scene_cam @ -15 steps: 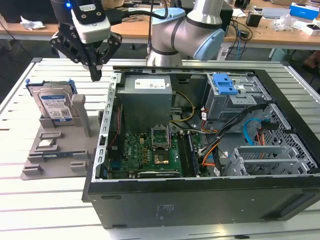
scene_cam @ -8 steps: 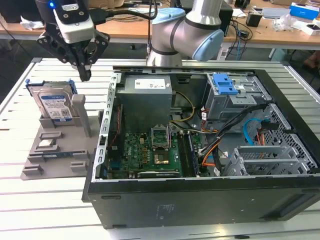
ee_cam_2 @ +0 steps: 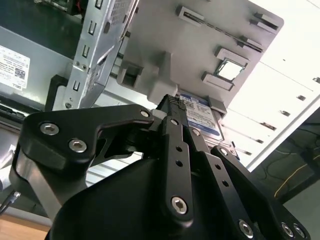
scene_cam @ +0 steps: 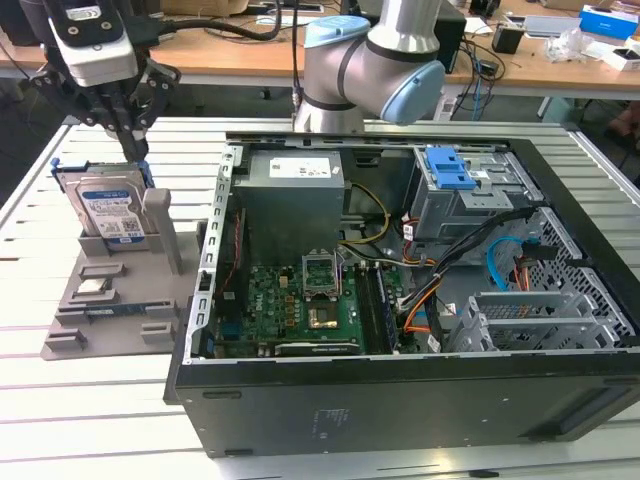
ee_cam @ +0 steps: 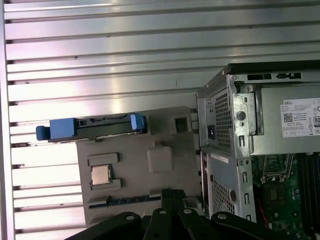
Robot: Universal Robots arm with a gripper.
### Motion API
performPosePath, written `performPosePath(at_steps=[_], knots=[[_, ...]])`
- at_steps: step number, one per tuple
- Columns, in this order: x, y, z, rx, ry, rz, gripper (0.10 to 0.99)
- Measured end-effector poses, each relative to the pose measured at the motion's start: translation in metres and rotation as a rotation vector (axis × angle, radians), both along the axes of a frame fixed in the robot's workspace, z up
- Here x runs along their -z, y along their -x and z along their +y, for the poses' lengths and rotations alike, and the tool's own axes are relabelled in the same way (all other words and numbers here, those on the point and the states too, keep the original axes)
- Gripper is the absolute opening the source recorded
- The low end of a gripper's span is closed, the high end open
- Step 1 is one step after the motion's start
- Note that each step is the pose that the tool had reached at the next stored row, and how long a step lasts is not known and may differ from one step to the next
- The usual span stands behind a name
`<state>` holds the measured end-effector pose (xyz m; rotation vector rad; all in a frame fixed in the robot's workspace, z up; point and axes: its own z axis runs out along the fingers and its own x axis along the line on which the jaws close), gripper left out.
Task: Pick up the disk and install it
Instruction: 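Reach for the disk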
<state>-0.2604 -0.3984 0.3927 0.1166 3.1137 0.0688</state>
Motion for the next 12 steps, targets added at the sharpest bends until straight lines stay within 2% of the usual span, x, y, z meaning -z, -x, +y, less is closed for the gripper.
performPosePath(at_steps=[6, 12], knots=[[0.0001, 0.0152, 0.0000, 0.000, 0.000, 0.0000, 0.106], [0.0004, 0.0376, 0.0000, 0.000, 0.000, 0.0000, 0.106]])
